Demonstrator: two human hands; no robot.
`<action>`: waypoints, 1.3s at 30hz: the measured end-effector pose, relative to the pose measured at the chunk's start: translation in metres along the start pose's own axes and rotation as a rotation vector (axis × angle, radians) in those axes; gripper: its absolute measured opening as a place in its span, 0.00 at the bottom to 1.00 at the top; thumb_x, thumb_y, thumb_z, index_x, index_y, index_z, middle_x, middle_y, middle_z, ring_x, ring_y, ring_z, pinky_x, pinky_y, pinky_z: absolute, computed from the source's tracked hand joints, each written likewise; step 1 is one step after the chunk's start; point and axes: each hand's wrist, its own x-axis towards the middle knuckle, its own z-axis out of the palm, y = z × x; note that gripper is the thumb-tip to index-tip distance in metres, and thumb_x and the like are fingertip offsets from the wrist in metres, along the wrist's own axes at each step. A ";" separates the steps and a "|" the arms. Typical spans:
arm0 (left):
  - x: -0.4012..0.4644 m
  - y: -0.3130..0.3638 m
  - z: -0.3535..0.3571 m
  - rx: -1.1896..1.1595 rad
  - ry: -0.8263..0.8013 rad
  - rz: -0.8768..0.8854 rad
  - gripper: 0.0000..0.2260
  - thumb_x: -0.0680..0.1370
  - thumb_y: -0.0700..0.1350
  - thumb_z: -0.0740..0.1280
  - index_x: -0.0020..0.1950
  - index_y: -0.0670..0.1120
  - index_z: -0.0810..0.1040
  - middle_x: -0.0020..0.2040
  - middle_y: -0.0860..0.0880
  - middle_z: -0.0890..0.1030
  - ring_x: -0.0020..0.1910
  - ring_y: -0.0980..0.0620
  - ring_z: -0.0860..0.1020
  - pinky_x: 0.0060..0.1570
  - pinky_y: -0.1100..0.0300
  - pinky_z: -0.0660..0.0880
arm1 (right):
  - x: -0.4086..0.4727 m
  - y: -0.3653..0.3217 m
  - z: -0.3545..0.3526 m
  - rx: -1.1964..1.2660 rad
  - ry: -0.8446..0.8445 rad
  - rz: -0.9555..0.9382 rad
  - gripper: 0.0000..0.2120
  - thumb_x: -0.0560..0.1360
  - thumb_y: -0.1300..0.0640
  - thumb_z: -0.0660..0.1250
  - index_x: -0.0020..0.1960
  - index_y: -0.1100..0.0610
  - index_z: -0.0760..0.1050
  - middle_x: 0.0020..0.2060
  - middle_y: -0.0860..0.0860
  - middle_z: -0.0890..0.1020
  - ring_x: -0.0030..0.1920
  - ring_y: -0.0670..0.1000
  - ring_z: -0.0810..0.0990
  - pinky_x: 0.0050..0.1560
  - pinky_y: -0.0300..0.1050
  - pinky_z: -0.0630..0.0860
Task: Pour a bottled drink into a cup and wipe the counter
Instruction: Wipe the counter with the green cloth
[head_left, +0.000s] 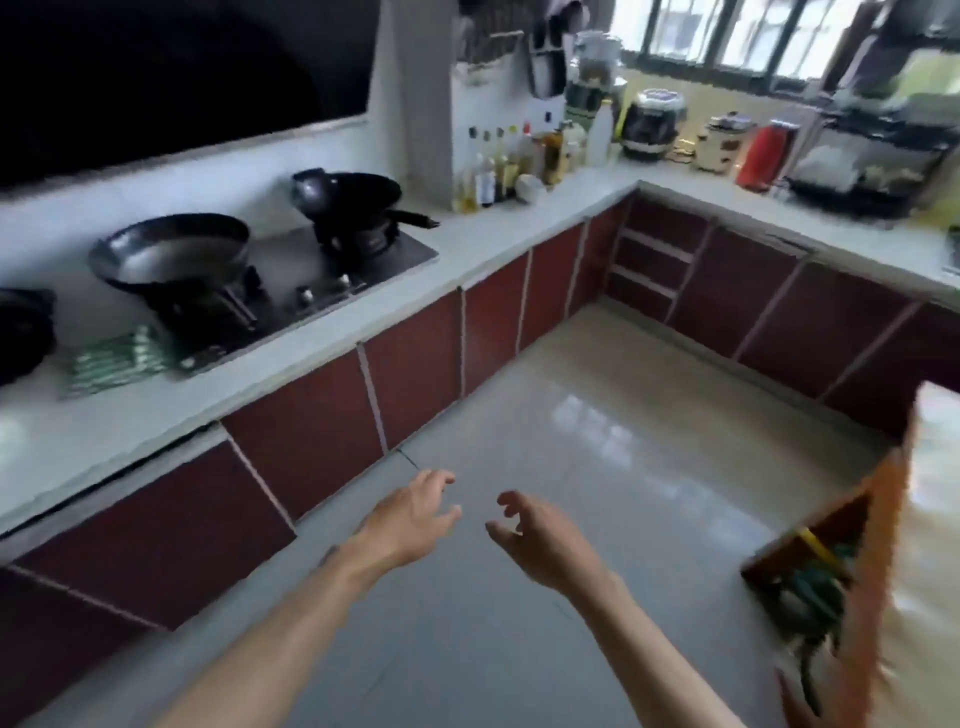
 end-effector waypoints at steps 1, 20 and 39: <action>-0.012 -0.020 -0.013 -0.050 0.035 -0.060 0.15 0.82 0.54 0.60 0.67 0.51 0.74 0.67 0.50 0.77 0.66 0.47 0.76 0.65 0.52 0.72 | 0.012 -0.022 0.010 -0.017 -0.021 -0.030 0.22 0.80 0.42 0.63 0.71 0.51 0.72 0.64 0.48 0.80 0.64 0.51 0.78 0.60 0.44 0.71; -0.160 -0.362 -0.122 -0.418 0.663 -0.989 0.09 0.82 0.49 0.63 0.44 0.50 0.76 0.44 0.49 0.83 0.49 0.46 0.83 0.44 0.54 0.72 | 0.229 -0.402 0.210 -0.367 -0.602 -0.732 0.16 0.80 0.46 0.62 0.58 0.56 0.79 0.56 0.51 0.85 0.57 0.57 0.83 0.55 0.52 0.78; -0.158 -0.636 -0.184 0.032 0.630 -0.937 0.27 0.79 0.53 0.60 0.72 0.38 0.75 0.70 0.42 0.78 0.66 0.42 0.79 0.65 0.45 0.76 | 0.423 -0.627 0.327 -0.470 -0.486 -0.581 0.19 0.79 0.50 0.67 0.66 0.57 0.73 0.64 0.56 0.80 0.65 0.58 0.77 0.61 0.46 0.72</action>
